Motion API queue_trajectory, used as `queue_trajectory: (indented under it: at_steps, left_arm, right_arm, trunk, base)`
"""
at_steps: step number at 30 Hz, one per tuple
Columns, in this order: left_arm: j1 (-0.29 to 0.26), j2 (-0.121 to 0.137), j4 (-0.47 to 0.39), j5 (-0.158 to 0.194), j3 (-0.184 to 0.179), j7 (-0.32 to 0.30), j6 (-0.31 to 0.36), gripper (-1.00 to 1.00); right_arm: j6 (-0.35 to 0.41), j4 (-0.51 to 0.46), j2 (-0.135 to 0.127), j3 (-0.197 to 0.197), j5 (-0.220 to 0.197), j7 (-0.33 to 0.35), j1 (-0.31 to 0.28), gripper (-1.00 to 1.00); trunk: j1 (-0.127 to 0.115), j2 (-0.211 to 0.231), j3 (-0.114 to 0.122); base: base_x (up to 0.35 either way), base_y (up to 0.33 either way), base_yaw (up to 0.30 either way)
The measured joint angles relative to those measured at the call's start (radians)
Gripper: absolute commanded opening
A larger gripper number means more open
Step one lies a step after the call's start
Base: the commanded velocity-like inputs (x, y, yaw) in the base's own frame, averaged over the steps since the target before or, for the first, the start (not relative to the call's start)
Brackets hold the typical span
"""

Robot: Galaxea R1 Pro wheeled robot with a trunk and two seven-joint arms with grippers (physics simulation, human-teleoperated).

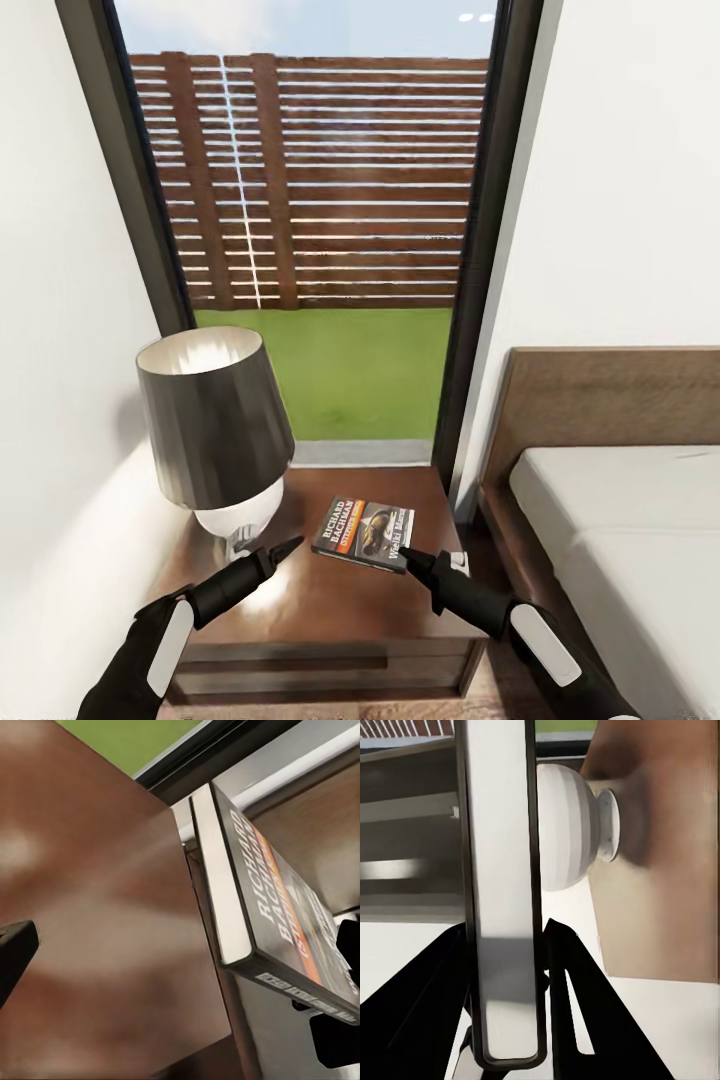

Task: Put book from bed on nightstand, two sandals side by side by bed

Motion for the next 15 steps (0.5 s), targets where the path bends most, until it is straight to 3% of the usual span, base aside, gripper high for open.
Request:
queue_trajectory:
  at_steps: [11, 15]
  left_arm:
    - [0.0, 0.002, 0.0, 0.001, 0.002, -0.003, 0.003, 1.0]
    - [0.0, 0.005, 0.0, 0.021, 0.005, -0.047, 0.018, 1.0]
  right_arm:
    - [0.0, 0.0, 0.0, 0.0, 0.0, 0.0, 0.0, -1.0]
    - [0.0, 0.001, 0.0, 0.0, 0.0, -0.001, 0.0, -1.0]
  trunk:
    - [0.042, -0.077, -0.034]
    - [0.058, -0.105, -0.047]
  base:
    - [0.0, 0.0, 0.0]
    - [0.0, 0.0, 0.0]
